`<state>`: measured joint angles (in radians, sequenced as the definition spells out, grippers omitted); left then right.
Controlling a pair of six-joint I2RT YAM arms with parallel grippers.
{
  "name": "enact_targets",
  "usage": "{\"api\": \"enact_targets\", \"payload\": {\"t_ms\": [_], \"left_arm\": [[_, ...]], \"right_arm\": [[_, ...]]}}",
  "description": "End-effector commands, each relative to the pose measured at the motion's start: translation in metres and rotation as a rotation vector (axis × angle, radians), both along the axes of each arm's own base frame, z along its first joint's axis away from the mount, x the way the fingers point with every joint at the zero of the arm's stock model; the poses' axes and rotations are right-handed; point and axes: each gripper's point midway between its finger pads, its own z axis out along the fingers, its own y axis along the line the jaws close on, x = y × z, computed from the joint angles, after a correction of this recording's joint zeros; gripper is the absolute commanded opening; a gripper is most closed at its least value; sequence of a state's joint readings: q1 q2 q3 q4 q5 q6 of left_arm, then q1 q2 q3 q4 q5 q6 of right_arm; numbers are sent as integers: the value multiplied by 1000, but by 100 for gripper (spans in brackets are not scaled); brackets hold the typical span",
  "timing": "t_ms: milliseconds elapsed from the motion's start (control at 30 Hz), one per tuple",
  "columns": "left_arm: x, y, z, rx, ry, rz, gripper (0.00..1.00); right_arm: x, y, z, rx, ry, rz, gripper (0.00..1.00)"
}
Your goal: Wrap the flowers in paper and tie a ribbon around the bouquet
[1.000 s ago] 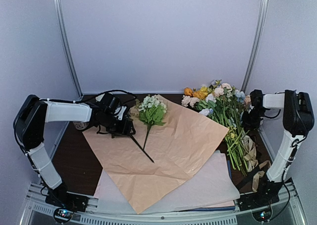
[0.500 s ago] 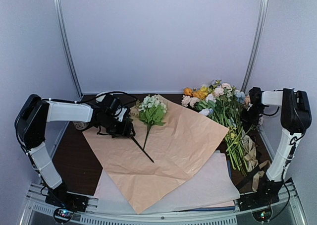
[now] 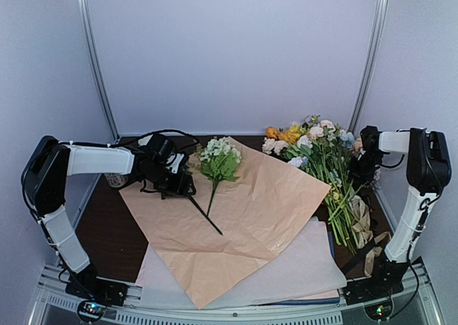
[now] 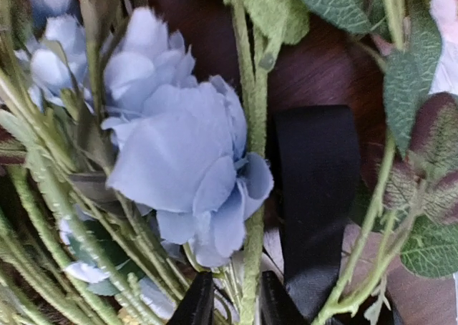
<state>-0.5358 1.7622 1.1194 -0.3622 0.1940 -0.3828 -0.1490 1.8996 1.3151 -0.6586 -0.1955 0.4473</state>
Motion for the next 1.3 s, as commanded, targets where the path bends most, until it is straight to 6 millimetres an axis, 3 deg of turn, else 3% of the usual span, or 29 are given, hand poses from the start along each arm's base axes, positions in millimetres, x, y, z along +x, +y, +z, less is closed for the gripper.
{"api": "enact_targets", "payload": {"t_ms": [0,100,267,500,833,1000,1133,1200,1267], "left_arm": [[4,0,6,0,-38,-9,77],[3,2,7,10,-43,-12,77],[4,2,11,11,-55,-13,76],[6,1,15,11,-66,-20,77],[6,1,19,6,-71,-20,77],[6,1,21,3,-76,-16,77],[4,2,23,0,-76,-13,77],[4,3,24,1,-81,-12,76],[3,3,27,-3,-88,-14,77]], "right_arm": [[-6,3,-17,27,62,-4,25],[-7,4,-19,34,79,6,22],[-10,1,-12,9,71,8,3],[-15,-24,35,-148,1,-19,4],[-21,-31,87,-217,-101,-20,5],[-21,-28,101,-212,-138,-12,7],[-26,-26,107,-220,-168,3,1],[-26,-22,120,-237,-223,25,0],[-25,-16,147,-272,-329,52,0]]}}
